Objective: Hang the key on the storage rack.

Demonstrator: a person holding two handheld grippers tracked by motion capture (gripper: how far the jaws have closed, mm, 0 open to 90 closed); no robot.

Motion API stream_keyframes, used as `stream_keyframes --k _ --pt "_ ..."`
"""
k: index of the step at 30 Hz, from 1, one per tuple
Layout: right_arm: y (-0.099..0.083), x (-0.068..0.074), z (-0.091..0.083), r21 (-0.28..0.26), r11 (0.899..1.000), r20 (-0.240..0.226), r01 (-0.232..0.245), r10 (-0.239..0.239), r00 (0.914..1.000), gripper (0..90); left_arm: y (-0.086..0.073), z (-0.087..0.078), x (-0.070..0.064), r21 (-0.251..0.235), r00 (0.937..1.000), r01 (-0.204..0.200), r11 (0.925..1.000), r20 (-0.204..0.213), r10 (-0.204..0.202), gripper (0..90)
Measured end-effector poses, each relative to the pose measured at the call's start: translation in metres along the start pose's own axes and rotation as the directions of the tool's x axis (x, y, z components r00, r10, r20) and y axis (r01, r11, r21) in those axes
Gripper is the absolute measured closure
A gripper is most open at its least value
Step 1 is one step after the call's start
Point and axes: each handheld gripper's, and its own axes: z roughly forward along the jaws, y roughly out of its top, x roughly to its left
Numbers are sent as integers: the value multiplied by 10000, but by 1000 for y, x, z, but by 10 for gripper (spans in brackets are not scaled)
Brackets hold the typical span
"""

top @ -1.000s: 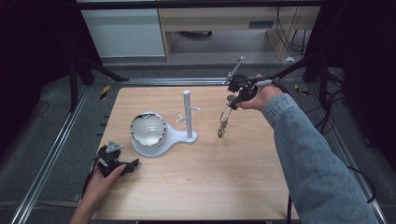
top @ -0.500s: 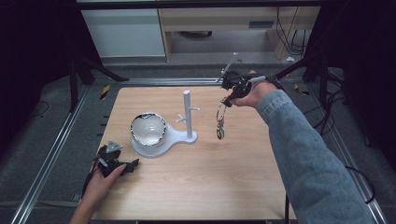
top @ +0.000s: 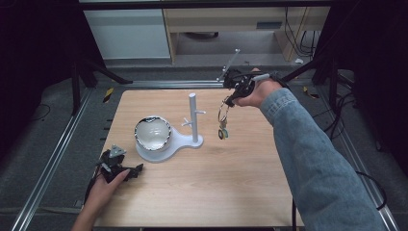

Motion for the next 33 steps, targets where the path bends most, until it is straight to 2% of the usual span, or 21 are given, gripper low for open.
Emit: stream_keyframes --k 8,24,33 --pt "4 2 1 -29 10000 -68 93 -93 9999 890 0 0 0 -17 10000 4 10000 6 -4 0" --pt "21 17 -4 -177 9988 -216 462 -466 9987 890 0 0 0 -3 10000 10 10000 -3 -10 0" --pt "35 23 3 -66 9975 -328 710 -712 9969 890 0 0 0 -1 10000 7 10000 -4 -7 0"
